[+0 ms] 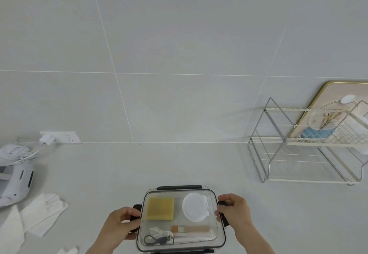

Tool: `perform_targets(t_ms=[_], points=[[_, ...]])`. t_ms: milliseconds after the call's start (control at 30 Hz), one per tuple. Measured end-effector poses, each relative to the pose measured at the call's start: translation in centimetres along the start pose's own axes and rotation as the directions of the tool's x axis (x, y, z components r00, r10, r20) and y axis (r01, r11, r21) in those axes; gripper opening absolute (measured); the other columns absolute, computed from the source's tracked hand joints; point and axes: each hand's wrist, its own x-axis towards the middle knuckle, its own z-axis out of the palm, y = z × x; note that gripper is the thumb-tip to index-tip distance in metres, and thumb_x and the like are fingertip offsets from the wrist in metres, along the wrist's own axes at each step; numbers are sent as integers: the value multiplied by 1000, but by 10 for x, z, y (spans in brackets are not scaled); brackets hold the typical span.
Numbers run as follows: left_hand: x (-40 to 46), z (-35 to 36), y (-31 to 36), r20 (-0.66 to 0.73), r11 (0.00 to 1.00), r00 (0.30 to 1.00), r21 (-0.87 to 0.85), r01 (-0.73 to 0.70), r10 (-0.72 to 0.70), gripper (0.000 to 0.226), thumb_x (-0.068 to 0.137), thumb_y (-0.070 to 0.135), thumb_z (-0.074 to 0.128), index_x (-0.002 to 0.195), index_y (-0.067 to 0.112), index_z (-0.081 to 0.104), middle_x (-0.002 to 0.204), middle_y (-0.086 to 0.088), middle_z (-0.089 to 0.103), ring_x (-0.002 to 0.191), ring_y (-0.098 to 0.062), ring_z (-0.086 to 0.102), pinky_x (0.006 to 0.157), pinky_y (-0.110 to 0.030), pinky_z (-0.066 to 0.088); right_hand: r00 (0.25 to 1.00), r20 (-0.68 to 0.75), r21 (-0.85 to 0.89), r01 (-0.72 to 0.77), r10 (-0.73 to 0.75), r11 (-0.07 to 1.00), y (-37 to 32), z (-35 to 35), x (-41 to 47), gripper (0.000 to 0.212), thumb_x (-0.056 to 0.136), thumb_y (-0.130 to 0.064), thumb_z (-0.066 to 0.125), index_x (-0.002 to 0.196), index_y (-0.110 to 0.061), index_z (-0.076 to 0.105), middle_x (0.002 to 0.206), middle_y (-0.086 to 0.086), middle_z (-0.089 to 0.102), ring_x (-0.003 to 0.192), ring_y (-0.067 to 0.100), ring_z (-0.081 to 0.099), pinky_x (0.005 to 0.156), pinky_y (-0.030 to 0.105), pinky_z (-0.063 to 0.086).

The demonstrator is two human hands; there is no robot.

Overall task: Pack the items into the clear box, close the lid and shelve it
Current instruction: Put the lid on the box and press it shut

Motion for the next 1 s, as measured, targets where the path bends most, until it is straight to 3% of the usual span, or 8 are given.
perform_targets(t_ms=[133, 267, 400, 567, 800, 933, 1000], points=[[5, 4, -16, -21, 997, 1000, 72, 3, -1, 11, 78, -7, 74, 86, 0, 70, 92, -23, 70, 62, -33, 67, 60, -42, 61, 997, -55, -151, 41, -49, 988, 8, 5, -5, 24, 75, 2, 70, 82, -21, 74, 77, 1, 74, 70, 27, 71, 67, 48, 63], [10, 10, -24, -86, 995, 996, 96, -6, 14, 14, 77, -8, 72, 81, 5, 71, 92, -19, 69, 69, -38, 71, 58, -45, 63, 991, -102, -207, 63, -85, 976, 10, 14, -6, 24, 76, -1, 70, 82, -25, 72, 79, -3, 72, 65, 19, 68, 60, 40, 62], [17, 15, -28, -129, 994, 991, 103, -21, 34, 17, 77, -9, 71, 79, 8, 72, 91, -19, 69, 67, -35, 71, 55, -43, 63, 985, -139, -225, 64, -97, 972, 8, 21, -3, 24, 77, -2, 69, 80, -26, 72, 79, -4, 73, 70, 20, 68, 71, 42, 61], [27, 19, -26, -148, 995, 988, 95, -23, 37, 16, 78, -4, 74, 80, 12, 73, 92, -14, 68, 69, -31, 71, 51, -36, 61, 980, -171, -210, 61, -98, 976, 6, 26, 4, 23, 79, -2, 69, 80, -25, 71, 79, -5, 71, 70, 23, 67, 70, 45, 61], [35, 23, -32, -200, 996, 979, 82, -18, 34, 16, 82, 1, 72, 82, 17, 70, 93, -8, 68, 70, -29, 70, 53, -32, 60, 984, -156, -165, 59, -86, 984, 5, 34, 14, 24, 80, -2, 67, 83, -26, 69, 85, -4, 73, 75, 21, 68, 68, 31, 54], [36, 24, -38, -196, 997, 980, 81, -16, 31, 16, 84, 3, 69, 85, 19, 67, 92, -6, 70, 70, -28, 69, 74, -45, 60, 991, -125, -7, -56, 54, 998, 14, 27, 18, 18, 83, -4, 68, 89, -21, 69, 88, 5, 73, 69, 29, 66, 62, 38, 58], [38, 23, -41, -173, 999, 985, 41, -6, 13, 16, 86, 0, 65, 88, 16, 66, 95, -9, 70, 69, -27, 68, 76, -44, 59, 991, -97, 38, -85, 89, 996, 17, 23, 21, 16, 83, -1, 69, 91, -15, 69, 88, 11, 74, 67, 29, 65, 62, 40, 59]])
